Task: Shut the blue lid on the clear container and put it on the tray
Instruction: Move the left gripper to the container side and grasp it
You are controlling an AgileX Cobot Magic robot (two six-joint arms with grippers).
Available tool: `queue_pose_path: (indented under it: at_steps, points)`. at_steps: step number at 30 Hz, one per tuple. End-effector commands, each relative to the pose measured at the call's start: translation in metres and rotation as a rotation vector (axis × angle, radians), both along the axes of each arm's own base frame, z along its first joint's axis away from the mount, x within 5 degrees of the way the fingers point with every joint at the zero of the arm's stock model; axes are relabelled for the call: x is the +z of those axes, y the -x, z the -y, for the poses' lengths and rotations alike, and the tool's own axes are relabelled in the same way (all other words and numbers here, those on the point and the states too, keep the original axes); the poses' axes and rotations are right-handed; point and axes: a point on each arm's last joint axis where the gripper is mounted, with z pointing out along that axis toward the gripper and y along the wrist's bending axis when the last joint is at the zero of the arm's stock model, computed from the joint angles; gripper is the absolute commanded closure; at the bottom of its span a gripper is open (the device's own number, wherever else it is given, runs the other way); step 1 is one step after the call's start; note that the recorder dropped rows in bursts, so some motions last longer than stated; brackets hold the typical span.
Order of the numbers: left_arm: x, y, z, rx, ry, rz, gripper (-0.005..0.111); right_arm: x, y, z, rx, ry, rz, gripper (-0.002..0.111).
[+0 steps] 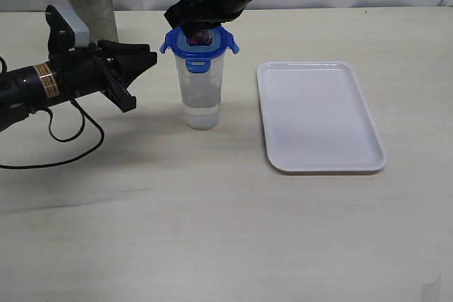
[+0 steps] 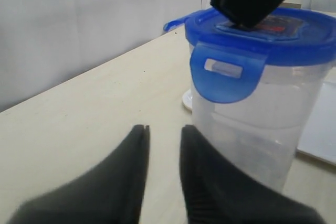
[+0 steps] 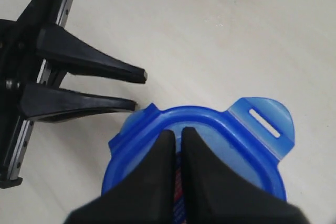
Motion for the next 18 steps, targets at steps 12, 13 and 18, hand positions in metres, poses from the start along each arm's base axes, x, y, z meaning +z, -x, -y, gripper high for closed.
queue_pose_path:
  at_steps: [12,13,18]
  points:
    - [-0.008,0.01,0.018,-0.125,-0.098,-0.021,0.009,-0.006,0.001,0.0,0.006,0.021,-0.02,0.103]
    - [-0.009,0.009,0.021,-0.101,-0.099,-0.031,0.009,-0.006,0.001,0.0,0.006,0.021,-0.02,0.103]
    - [-0.025,0.005,0.032,-0.084,-0.082,-0.047,0.009,-0.006,0.001,0.0,0.006,0.021,-0.02,0.103]
